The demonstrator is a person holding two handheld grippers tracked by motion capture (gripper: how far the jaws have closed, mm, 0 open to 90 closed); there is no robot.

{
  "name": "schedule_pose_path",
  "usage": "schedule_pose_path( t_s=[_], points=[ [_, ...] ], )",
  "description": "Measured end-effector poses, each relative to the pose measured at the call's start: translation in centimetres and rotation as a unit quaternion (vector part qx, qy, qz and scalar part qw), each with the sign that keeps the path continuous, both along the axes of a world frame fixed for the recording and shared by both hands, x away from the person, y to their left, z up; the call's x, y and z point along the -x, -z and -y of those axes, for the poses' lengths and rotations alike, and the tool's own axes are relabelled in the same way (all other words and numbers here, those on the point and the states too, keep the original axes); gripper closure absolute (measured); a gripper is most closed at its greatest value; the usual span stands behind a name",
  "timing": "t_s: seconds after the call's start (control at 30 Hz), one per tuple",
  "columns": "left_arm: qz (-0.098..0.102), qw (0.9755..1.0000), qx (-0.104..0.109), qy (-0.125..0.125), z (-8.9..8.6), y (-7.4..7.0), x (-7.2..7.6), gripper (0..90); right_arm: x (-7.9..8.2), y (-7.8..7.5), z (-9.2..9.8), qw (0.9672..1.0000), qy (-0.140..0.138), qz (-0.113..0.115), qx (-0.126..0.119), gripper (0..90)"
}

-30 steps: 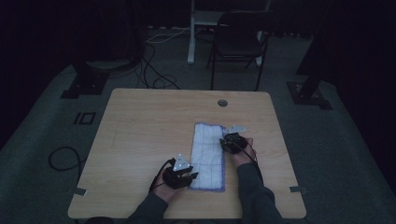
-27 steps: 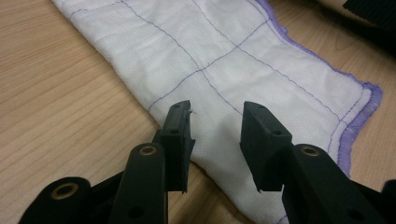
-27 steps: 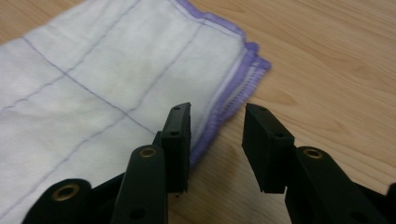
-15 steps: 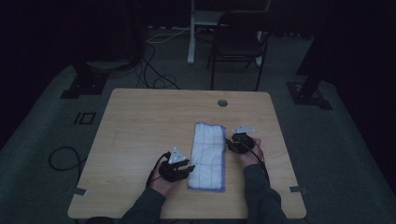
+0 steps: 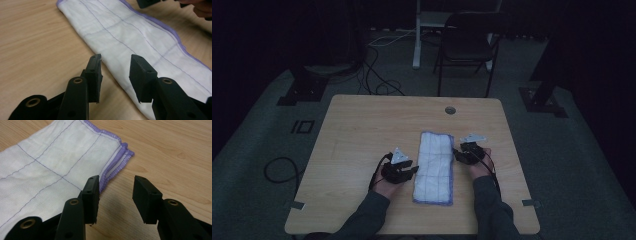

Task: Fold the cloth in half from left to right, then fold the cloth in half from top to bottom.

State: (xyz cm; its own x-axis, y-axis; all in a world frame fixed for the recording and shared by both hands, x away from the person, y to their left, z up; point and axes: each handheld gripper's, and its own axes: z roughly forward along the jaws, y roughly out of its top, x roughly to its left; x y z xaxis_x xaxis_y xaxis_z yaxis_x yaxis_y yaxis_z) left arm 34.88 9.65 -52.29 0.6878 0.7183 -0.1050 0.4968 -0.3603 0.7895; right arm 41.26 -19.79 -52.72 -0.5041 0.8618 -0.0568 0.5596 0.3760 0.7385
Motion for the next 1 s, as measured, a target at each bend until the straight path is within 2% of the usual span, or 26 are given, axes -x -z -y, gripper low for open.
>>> schedule_pose_path(
  t_s=[0.13,0.3,0.5,0.77,1.0],
  points=[
    [-0.002,0.9999,0.005,-0.009,-0.1,0.0,-0.9,62.4,0.0,0.0,0.0,1.0000,-0.001,0.000,-0.001,57.0],
    [-0.003,0.9999,-0.002,-0.011,0.2,0.0,-1.9,62.4,0.0,0.0,-0.1,1.0000,-0.004,0.000,-0.002,56.9],
    [-0.004,0.9998,0.000,-0.020,0.4,-0.3,-3.3,62.0,0.0,-0.1,-0.1,1.0000,-0.005,0.003,-0.004,56.8],
    [0.003,0.9996,-0.004,-0.028,1.0,-0.7,-5.2,61.0,-0.4,-0.1,0.2,0.9998,0.001,0.000,-0.019,56.9],
    [0.001,0.9993,-0.003,-0.038,1.5,-0.2,-6.5,60.1,-0.8,-0.4,-0.3,0.9998,-0.004,0.003,-0.021,58.0]
  ],
)
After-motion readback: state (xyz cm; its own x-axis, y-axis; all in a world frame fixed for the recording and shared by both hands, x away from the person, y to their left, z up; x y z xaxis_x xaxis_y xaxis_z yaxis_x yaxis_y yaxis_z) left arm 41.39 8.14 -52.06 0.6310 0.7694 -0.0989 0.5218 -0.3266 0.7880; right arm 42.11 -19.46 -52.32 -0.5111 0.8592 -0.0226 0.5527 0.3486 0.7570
